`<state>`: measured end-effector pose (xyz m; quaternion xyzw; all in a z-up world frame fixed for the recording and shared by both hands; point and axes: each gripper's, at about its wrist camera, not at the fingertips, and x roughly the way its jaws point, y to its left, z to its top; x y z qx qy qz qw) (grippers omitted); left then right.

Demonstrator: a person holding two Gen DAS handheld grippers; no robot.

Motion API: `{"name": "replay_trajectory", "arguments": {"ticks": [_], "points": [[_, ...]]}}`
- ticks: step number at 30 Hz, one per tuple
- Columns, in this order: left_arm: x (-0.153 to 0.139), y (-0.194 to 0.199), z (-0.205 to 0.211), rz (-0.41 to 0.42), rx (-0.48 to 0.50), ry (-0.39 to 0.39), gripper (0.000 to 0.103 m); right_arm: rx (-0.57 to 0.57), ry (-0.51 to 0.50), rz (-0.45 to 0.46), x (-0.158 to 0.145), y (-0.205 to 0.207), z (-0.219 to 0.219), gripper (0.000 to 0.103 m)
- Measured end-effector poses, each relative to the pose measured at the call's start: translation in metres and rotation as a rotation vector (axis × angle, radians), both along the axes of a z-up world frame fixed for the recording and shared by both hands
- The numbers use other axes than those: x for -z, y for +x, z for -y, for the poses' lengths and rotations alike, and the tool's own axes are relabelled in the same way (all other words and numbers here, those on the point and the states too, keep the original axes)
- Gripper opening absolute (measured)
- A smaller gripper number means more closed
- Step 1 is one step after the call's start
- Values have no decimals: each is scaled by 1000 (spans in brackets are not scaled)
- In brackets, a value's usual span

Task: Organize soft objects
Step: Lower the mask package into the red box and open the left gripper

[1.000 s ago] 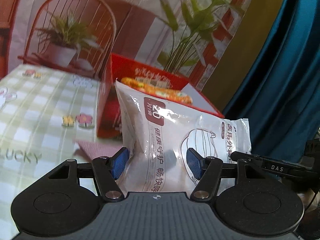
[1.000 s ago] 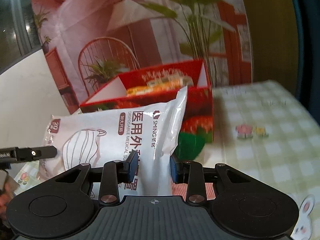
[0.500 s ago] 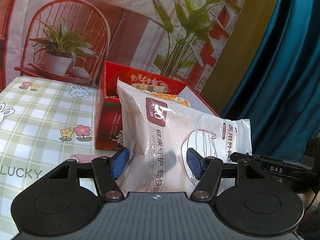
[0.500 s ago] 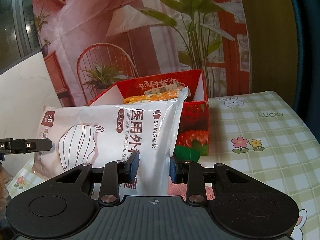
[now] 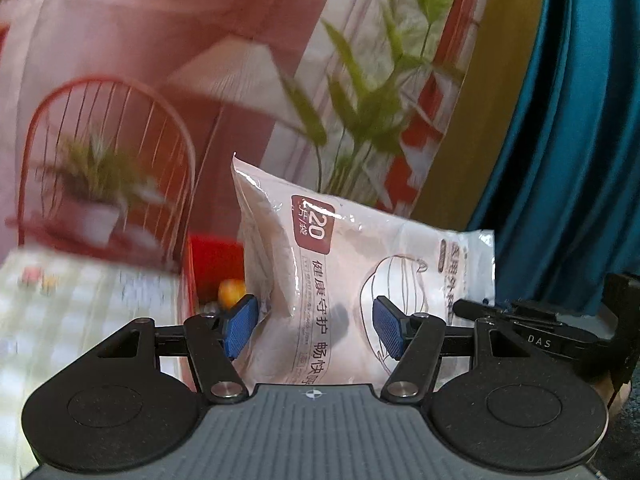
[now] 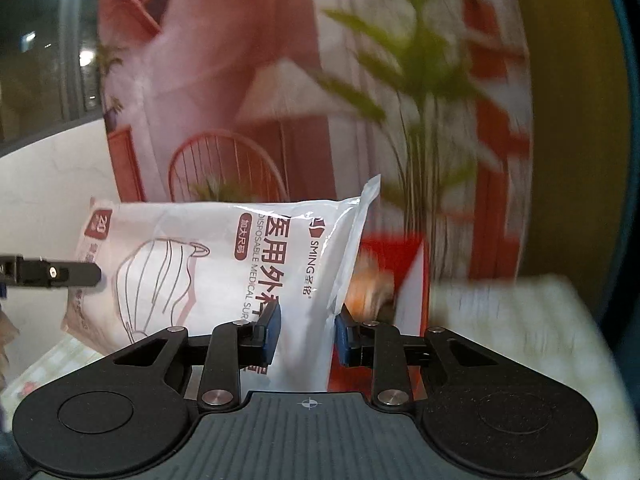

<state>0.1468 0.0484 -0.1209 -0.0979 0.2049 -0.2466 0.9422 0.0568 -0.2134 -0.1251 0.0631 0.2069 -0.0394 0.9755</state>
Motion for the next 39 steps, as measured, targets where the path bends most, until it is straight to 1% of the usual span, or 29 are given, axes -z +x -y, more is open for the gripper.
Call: {"name": "replay_trajectory", "arguments": {"ticks": [2, 3, 5, 6, 7, 9, 12, 14, 16, 19, 23, 28, 30, 31, 33, 39], "points": [[-4, 17, 7, 4, -15, 3, 65, 0, -71, 46, -5, 18, 3, 26], [-4, 24, 11, 6, -22, 19, 65, 0, -94, 63, -5, 26, 5, 26], [-1, 37, 22, 19, -21, 89, 65, -2, -137, 94, 0, 41, 9, 26], [1, 40, 25, 24, -22, 109, 65, 0, -156, 109, 4, 47, 10, 26], [4, 45, 25, 20, -23, 113, 65, 0, -171, 119, 9, 53, 13, 26], [12, 57, 26, -8, -18, 94, 64, 3, -194, 120, 19, 63, 19, 26], [23, 67, 28, -38, -9, 87, 64, 6, -230, 101, 35, 70, 25, 26], [28, 69, 32, -55, 12, 107, 64, 7, -225, 88, 45, 70, 28, 26], [32, 69, 34, -51, 22, 116, 64, 8, -203, 69, 54, 67, 32, 26], [34, 76, 34, -93, 27, 100, 64, 2, -181, 51, 63, 61, 36, 26], [40, 81, 39, -118, 48, 98, 64, -2, -162, 35, 70, 51, 38, 26], [50, 82, 41, -150, 50, 123, 65, 8, -94, 7, 73, 45, 45, 22], [52, 83, 35, -164, 33, 109, 71, -7, -93, -7, 75, 45, 44, 21], [51, 84, 31, -166, 28, 91, 73, -18, -95, -13, 76, 45, 43, 20], [48, 82, 25, -147, 20, 57, 79, -28, -94, -17, 78, 44, 41, 20], [36, 75, 16, -85, -4, 37, 79, -24, -67, -24, 79, 44, 42, 20]]}}
